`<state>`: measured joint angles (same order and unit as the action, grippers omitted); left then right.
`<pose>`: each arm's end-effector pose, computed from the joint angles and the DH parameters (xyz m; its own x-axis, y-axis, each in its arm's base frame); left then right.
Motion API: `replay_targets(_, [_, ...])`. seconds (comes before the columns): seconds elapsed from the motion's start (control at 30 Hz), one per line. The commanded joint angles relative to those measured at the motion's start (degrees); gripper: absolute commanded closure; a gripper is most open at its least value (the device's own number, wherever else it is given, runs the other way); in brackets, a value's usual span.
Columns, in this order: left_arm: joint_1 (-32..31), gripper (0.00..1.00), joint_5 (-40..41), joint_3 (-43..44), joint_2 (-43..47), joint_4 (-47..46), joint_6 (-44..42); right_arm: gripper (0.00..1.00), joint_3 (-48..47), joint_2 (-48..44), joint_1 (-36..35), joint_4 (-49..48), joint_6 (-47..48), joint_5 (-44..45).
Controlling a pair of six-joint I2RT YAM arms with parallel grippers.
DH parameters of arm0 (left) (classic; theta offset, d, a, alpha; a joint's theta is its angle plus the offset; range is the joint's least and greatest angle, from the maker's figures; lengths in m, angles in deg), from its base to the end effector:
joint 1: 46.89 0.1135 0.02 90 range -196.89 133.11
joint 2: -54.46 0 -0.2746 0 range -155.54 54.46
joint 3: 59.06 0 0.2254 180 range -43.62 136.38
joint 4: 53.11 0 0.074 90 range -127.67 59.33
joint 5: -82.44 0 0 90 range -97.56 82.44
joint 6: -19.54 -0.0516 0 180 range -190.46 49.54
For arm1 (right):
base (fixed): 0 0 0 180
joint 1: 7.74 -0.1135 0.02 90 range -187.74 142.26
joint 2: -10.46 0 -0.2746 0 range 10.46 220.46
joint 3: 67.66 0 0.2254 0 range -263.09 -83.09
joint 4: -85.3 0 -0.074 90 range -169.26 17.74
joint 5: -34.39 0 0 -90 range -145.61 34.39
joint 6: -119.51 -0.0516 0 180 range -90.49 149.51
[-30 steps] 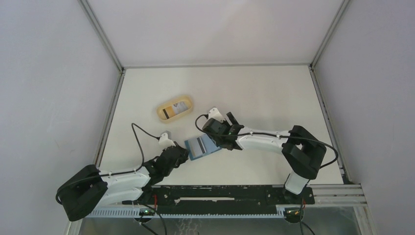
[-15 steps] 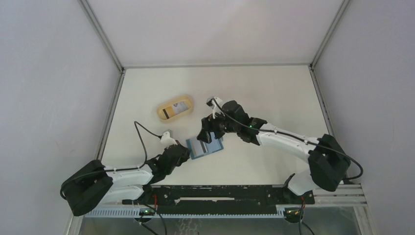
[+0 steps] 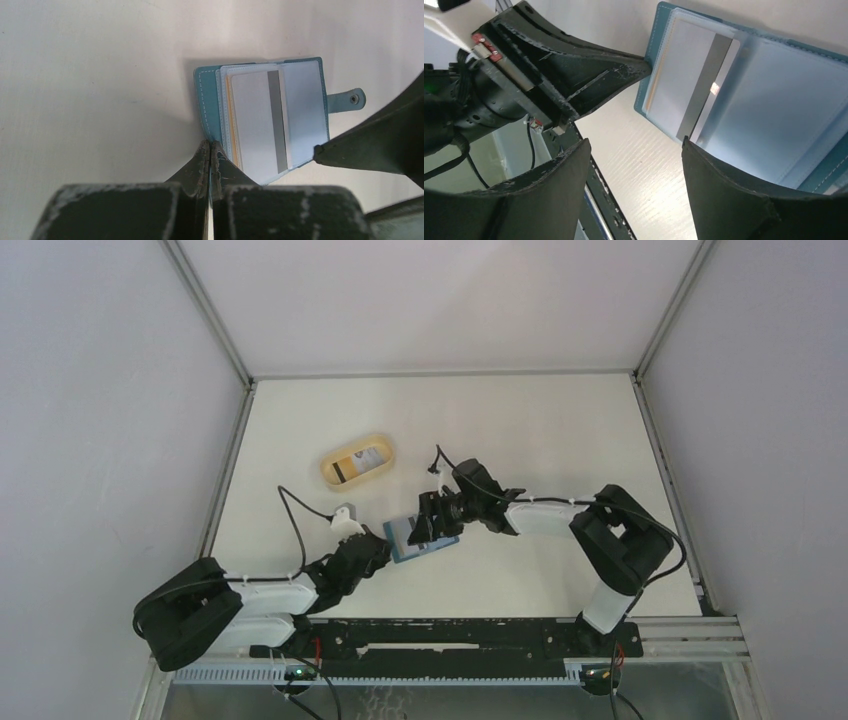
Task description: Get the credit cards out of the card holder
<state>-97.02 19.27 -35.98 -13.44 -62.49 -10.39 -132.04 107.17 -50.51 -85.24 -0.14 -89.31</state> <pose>0.1297 -0.1189 0.1394 -0.5747 -0.5183 -0.6333 -0.0980 0.8119 -0.5755 0.2226 0.2449 0.1878 -0.8549 -0.2301 -0.4651 -0.5129 0.5105 0.6902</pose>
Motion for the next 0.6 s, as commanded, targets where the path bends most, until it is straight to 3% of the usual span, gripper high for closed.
replay_targets(0.0, [-0.3, 1.0, 0.0, 1.2, -1.3, 4.0, -1.0, 0.24, -0.4, 2.8, 0.7, -5.4, -2.2, -1.0])
replay_targets(0.57, [-0.2, 1.0, -0.6, 2.6, -2.7, 4.3, -1.7, 0.24, -0.4, 5.8, -0.1, -8.0, -3.6, 0.1])
